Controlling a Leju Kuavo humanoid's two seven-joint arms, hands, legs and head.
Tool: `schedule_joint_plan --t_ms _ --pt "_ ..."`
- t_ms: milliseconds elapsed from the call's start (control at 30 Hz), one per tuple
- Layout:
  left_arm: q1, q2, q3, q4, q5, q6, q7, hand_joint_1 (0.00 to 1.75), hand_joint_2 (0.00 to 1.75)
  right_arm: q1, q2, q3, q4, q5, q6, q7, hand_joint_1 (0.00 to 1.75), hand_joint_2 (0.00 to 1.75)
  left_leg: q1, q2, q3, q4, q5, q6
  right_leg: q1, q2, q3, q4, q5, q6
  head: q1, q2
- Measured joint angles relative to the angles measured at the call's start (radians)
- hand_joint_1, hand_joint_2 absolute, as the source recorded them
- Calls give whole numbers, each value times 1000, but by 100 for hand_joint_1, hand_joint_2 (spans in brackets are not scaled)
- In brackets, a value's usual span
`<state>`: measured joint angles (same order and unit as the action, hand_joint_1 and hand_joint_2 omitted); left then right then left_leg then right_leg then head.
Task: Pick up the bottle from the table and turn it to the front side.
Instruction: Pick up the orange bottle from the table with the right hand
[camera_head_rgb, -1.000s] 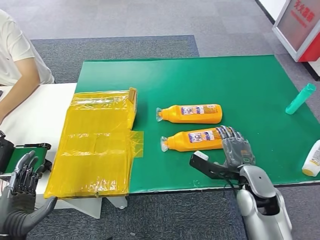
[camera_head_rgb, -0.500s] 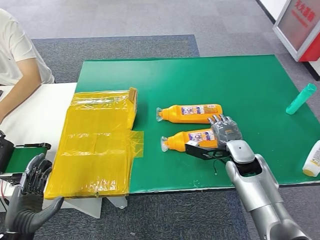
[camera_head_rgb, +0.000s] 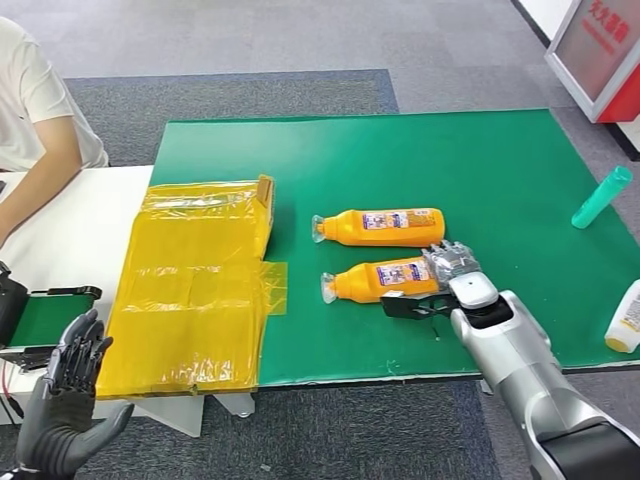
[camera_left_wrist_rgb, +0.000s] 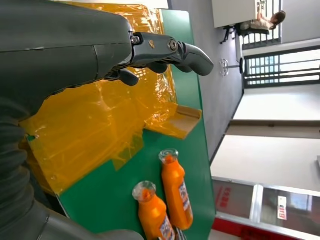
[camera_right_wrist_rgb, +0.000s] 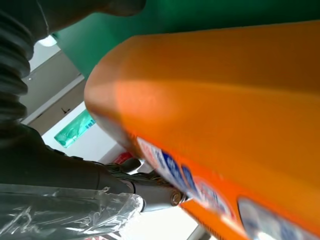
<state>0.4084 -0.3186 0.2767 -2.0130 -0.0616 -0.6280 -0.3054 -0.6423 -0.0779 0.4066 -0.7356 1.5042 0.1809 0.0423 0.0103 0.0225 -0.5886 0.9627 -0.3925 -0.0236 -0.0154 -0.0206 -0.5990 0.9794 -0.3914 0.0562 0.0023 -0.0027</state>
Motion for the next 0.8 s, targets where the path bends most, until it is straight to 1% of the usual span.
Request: schedule_joint_plan --t_ms 133,333,367,467,500,700,767,800 --pt "4 12 -17 -1 8 8 0 0 175 -24 0 10 53 0 -7 0 0 175 0 0 0 0 0 0 0 0 0 0 0 0 0 0" --pt "9 24 -32 -1 10 16 0 0 175 -41 0 14 89 -1 -8 -1 0 175 0 0 0 0 0 0 0 0 0 0 0 0 0 0" --pt "10 26 -35 -1 11 18 0 0 175 -43 0 14 95 -2 -8 -2 19 175 0 0 0 0 0 0 0 0 0 0 0 0 0 0" --pt "13 30 -42 -1 12 19 2 0 175 -50 0 15 109 -4 -8 -3 150 175 0 0 0 0 0 0 0 0 0 0 0 0 0 0" --pt "14 31 -43 -1 13 20 2 0 175 -51 0 15 112 -4 -9 -3 175 175 0 0 0 0 0 0 0 0 0 0 0 0 0 0" --pt "17 37 -44 -1 33 23 17 0 175 -54 0 15 124 -15 -23 -14 175 175 0 0 1 0 0 0 0 0 0 0 0 0 0 0" --pt "17 39 -44 0 40 21 25 0 175 -53 0 10 125 -48 -27 -37 175 175 0 0 1 0 0 -1 0 0 0 0 0 0 0 0" --pt "16 42 -43 1 45 21 30 0 175 -53 0 3 124 -90 -23 -60 175 175 0 0 1 0 0 -1 0 0 0 0 0 0 0 0"
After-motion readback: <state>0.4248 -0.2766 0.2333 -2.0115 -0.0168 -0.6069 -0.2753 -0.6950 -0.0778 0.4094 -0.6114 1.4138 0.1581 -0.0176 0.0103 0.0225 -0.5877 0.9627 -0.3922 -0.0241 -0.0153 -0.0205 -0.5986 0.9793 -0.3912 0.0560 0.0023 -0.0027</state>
